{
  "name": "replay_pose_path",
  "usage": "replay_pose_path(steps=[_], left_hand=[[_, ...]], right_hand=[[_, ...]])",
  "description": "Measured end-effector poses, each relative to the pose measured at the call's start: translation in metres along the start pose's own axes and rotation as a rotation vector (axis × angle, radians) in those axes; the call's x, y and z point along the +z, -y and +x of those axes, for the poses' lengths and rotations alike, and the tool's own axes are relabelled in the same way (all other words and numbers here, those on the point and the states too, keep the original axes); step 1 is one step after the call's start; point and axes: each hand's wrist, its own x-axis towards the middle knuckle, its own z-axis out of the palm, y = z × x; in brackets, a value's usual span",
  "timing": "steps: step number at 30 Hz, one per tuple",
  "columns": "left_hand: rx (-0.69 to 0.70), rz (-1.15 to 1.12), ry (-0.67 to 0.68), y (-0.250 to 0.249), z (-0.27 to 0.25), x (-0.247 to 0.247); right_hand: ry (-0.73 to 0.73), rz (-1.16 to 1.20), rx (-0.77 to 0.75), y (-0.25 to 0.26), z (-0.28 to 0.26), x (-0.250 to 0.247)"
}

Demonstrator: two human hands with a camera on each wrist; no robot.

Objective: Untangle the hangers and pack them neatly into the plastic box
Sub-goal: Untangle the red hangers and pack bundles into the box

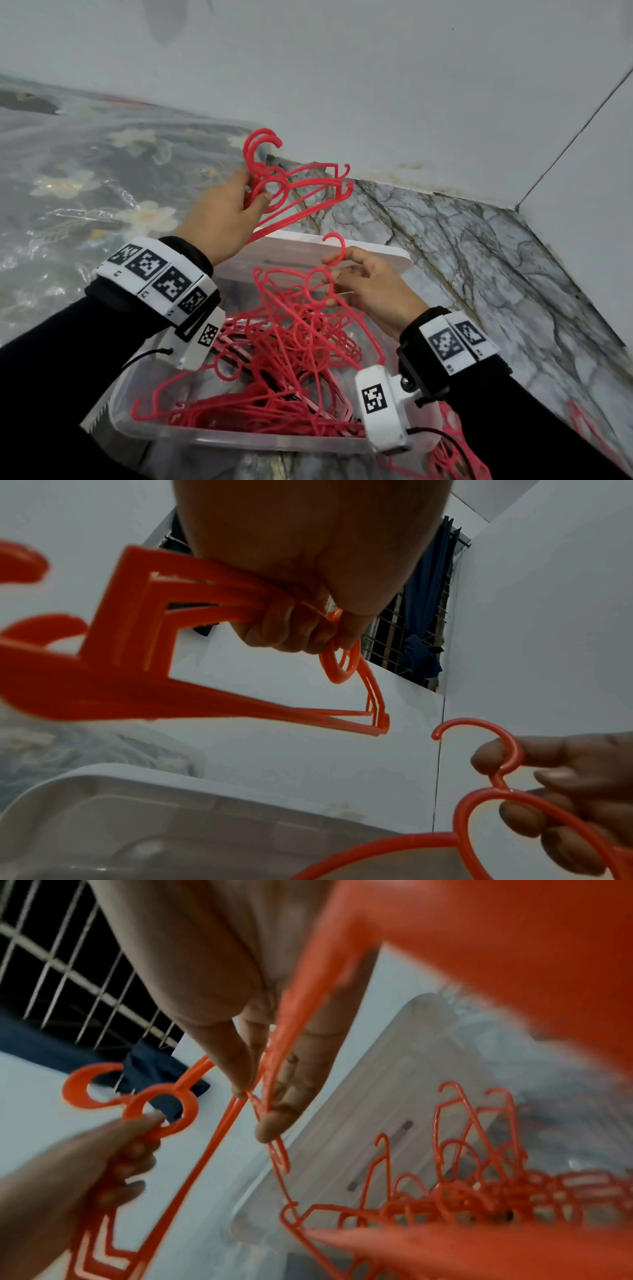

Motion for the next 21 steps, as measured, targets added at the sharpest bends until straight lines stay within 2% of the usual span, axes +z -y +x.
replay_pose_path(steps=[2,7,11,16,21], left_hand=[[0.031,0.007,0.016,0.000,-0.001,0.001],[0.023,0.041,0.062,-0.001,-0.004,0.005],[0.015,0.039,0.084,-0.003,-0.005,0.004],[-0.002,-0.003,0.074,-0.003,-0.003,0.000],[-0.001,-0.039,0.103,-0.004,-0.005,-0.003]], right_hand=[[0.022,-0.092,-0.006,-0.005,-0.001,0.003],[0.026,-0.153,0.073,-0.026,0.000,0.012],[0.080,-0.044,0.083,-0.026,-0.001,0.021],[0.127,0.101,-0.018,-0.003,-0.006,0.019],[0.035,0.067,-0.140,0.019,-0.012,0.004]])
